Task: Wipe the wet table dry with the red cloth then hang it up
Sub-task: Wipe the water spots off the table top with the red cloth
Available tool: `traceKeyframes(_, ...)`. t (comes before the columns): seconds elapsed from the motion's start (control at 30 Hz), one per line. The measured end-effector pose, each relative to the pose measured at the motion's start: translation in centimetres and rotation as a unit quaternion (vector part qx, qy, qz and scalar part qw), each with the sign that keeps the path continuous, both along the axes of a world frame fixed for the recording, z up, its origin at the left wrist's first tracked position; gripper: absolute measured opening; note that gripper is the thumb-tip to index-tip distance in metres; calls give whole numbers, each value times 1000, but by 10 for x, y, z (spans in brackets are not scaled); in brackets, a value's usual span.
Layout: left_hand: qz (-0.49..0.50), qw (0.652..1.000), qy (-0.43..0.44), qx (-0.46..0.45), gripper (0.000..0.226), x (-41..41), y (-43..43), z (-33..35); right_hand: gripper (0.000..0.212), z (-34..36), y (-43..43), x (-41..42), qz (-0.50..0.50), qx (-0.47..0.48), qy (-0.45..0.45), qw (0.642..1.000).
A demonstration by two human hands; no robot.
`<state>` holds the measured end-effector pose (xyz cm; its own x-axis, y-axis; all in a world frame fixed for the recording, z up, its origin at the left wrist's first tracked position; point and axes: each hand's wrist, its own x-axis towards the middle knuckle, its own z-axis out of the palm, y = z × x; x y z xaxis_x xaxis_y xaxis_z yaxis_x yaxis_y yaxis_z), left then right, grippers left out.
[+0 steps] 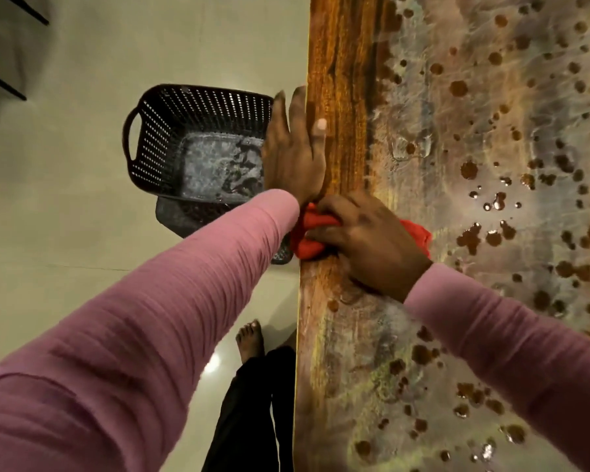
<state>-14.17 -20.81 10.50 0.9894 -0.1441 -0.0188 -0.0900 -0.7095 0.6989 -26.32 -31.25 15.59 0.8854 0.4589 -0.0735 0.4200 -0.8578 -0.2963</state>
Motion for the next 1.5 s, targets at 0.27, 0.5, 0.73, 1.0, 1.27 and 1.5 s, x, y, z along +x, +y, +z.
traceKeyframes(0.27,34,999,2,-8,54,-2,1,-4,40,-4,13,-48,94,23,18,995)
traceKeyframes(0.5,32,999,-10,12,54,-3,1,-4,38,0,4,-19,-15,15,10,1000)
traceKeyframes(0.73,28,999,-12,27,53,-2,2,-5,39,-5,22,-80,95,40,25,994)
traceKeyframes(1.0,-3,995,-52,82,53,-7,1,-1,36,7,31,-77,-194,27,7,981)
traceKeyframes(1.27,-92,989,-83,86,56,-62,10,11,35,9,87,-141,-291,62,67,953)
traceKeyframes(1.5,-126,985,-59,98,55,-109,22,0,35,6,74,-141,-478,36,11,878)
